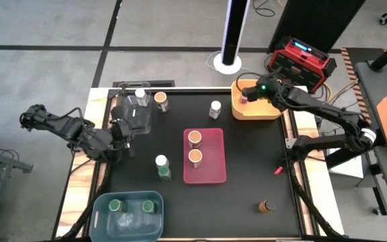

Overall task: Sort spices by type
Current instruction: Put the top orange seasoning bottle into the yellow bin

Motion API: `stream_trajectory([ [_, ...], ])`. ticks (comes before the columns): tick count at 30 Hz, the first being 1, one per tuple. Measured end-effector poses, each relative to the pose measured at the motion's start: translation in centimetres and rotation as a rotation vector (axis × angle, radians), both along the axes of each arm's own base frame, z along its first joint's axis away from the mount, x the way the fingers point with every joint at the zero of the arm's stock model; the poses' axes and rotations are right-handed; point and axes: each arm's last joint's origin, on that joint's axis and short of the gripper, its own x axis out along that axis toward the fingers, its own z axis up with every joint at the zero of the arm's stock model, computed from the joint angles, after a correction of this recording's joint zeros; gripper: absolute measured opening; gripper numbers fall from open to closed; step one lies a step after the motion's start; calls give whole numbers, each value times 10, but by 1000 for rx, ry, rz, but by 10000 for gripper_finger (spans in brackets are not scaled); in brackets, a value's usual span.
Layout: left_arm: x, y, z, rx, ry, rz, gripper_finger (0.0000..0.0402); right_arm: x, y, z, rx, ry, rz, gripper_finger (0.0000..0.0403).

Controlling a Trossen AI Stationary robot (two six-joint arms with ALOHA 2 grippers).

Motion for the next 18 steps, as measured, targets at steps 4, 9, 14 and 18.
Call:
stream_trajectory([
  [4,2,-1,-1,3,8,0,0,-4,-5,-12,6,-10,-1,198],
  [9,4,-2,-2,7,17,0,0,-9,-9,-31,5,-22,-17,198],
  [14,6,-2,-3,10,24,0,0,-16,-12,-44,5,-36,-56,198],
  [18,7,-3,-4,14,30,-1,0,-20,-17,-51,2,-88,-53,198],
])
